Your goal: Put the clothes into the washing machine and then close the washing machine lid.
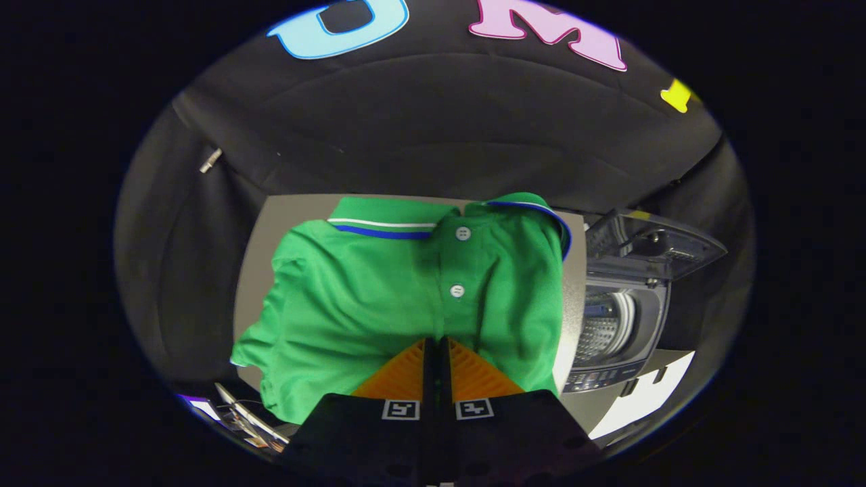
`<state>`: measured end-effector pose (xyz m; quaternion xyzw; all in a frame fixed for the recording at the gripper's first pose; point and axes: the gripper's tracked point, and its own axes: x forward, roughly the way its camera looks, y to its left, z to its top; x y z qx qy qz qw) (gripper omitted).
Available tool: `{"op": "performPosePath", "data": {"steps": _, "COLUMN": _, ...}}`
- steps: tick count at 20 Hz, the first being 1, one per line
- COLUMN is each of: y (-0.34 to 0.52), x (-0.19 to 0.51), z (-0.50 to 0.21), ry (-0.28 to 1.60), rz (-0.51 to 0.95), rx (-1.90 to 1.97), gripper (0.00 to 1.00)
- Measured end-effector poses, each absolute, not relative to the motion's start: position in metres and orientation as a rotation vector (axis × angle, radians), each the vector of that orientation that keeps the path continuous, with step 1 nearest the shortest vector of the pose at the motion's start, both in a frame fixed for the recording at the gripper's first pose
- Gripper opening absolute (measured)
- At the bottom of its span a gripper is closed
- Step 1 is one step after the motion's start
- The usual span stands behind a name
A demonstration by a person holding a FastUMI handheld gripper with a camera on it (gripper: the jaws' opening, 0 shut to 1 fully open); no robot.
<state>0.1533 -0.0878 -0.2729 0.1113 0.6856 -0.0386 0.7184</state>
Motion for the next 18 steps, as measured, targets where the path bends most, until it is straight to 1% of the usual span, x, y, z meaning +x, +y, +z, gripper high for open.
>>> {"op": "performPosePath", "data": {"steps": 4, "y": -0.084, "x": 0.158, "z": -0.262, "ry": 1.489, "rz": -0.053, "rx": 0.242, "gripper": 0.05}}
{"op": "performPosePath", "data": {"steps": 7, "y": -0.086, "x": 0.151, "z": -0.271, "ry": 1.528, "rz": -0.013, "rx": 0.213, "gripper": 0.05}}
{"op": "performPosePath", "data": {"steps": 9, "y": -0.084, "x": 0.155, "z": -0.273, "ry": 1.525, "rz": -0.051, "rx": 0.298, "gripper": 0.09}}
{"op": "performPosePath", "data": {"steps": 10, "y": -0.072, "x": 0.160, "z": -0.281, "ry": 1.507, "rz": -0.034, "rx": 0.397, "gripper": 0.39}}
{"op": "performPosePath", "data": {"steps": 11, "y": -0.071, "x": 0.159, "z": -0.288, "ry": 1.509, "rz": -0.049, "rx": 0.411, "gripper": 0.69}}
{"op": "performPosePath", "data": {"steps": 12, "y": -0.082, "x": 0.169, "z": -0.271, "ry": 1.501, "rz": -0.087, "rx": 0.396, "gripper": 0.98}}
{"op": "performPosePath", "data": {"steps": 13, "y": -0.086, "x": 0.171, "z": -0.276, "ry": 1.502, "rz": -0.104, "rx": 0.373, "gripper": 0.97}}
{"op": "performPosePath", "data": {"steps": 14, "y": -0.092, "x": 0.172, "z": -0.271, "ry": 1.514, "rz": -0.099, "rx": 0.346, "gripper": 0.98}}
{"op": "performPosePath", "data": {"steps": 15, "y": -0.102, "x": 0.168, "z": -0.273, "ry": 1.539, "rz": -0.103, "rx": 0.292, "gripper": 0.99}}
{"op": "performPosePath", "data": {"steps": 17, "y": -0.111, "x": 0.156, "z": -0.287, "ry": 1.615, "rz": -0.132, "rx": 0.219, "gripper": 0.97}}
{"op": "performPosePath", "data": {"steps": 18, "y": -0.111, "x": 0.167, "z": -0.291, "ry": 1.585, "rz": -0.168, "rx": 0.198, "gripper": 0.96}}
